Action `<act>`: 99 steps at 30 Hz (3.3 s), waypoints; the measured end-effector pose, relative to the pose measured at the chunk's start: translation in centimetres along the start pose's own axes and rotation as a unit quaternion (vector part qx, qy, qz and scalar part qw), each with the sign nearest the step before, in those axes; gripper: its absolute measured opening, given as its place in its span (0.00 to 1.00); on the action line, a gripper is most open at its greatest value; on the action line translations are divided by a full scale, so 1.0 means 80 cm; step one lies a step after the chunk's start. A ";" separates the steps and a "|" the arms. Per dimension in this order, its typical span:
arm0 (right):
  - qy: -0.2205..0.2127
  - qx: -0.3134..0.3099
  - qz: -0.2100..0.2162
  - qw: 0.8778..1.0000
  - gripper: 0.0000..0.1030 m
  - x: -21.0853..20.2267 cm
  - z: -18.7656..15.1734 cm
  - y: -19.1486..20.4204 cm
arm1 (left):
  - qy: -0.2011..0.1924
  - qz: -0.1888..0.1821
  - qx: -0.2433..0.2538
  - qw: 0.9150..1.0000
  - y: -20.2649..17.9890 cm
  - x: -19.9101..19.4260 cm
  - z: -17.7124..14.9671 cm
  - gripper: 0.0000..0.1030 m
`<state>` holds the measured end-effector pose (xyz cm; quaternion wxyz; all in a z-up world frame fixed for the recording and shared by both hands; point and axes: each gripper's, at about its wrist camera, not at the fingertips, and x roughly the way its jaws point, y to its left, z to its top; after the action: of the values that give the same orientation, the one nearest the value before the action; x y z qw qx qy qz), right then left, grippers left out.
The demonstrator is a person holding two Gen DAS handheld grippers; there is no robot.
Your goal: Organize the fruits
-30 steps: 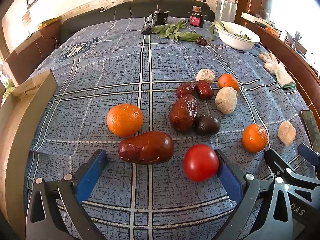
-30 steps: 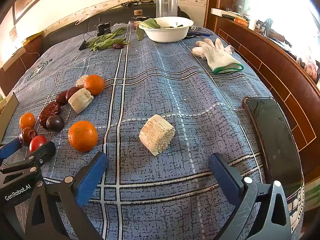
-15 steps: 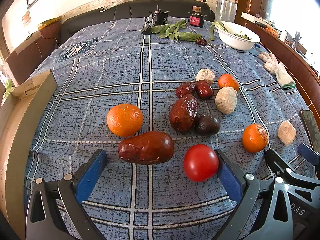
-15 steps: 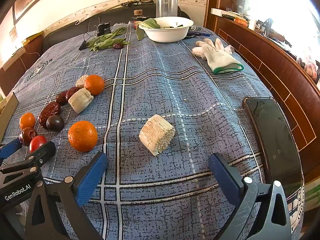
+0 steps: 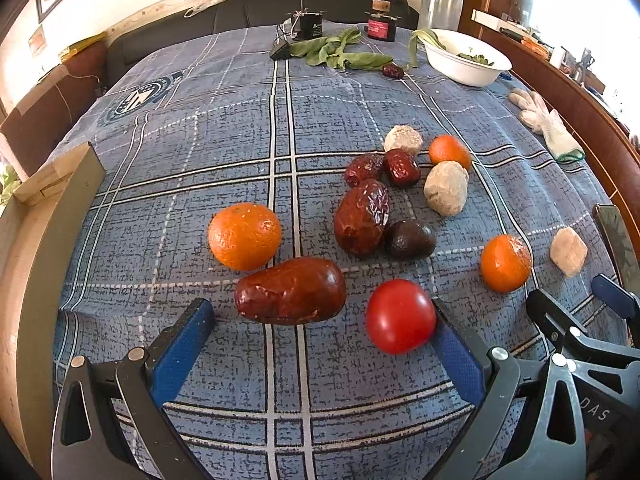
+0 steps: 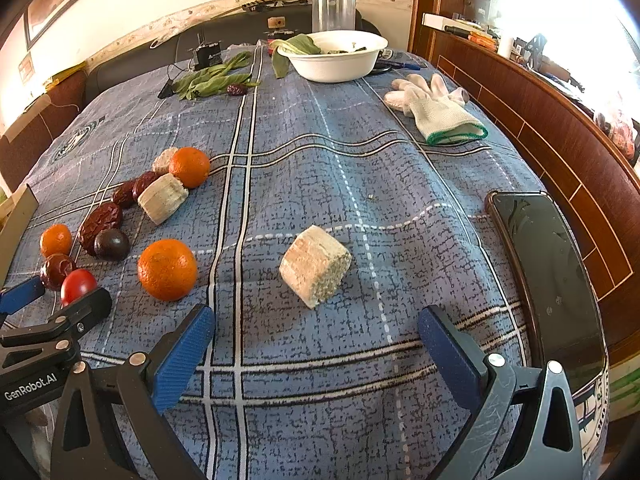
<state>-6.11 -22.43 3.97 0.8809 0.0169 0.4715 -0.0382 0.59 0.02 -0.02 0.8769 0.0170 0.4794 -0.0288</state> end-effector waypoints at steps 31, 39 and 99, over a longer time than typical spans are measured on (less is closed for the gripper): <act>-0.207 0.009 0.002 0.978 1.00 -0.177 -0.065 0.075 | -0.253 0.039 -0.082 0.963 0.106 -0.254 -0.078 0.98; -0.214 -0.008 0.020 0.977 1.00 -0.197 -0.079 0.093 | -0.291 0.035 -0.087 0.952 0.116 -0.294 -0.094 1.00; -0.146 0.029 0.027 0.989 1.00 -0.125 -0.041 -0.023 | -0.155 -0.022 -0.086 0.984 0.122 -0.168 -0.040 1.00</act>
<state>-14.52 -23.52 10.47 0.9400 0.0489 0.3364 -0.0302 -8.67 10.44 9.61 0.9381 -0.0735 0.3382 -0.0091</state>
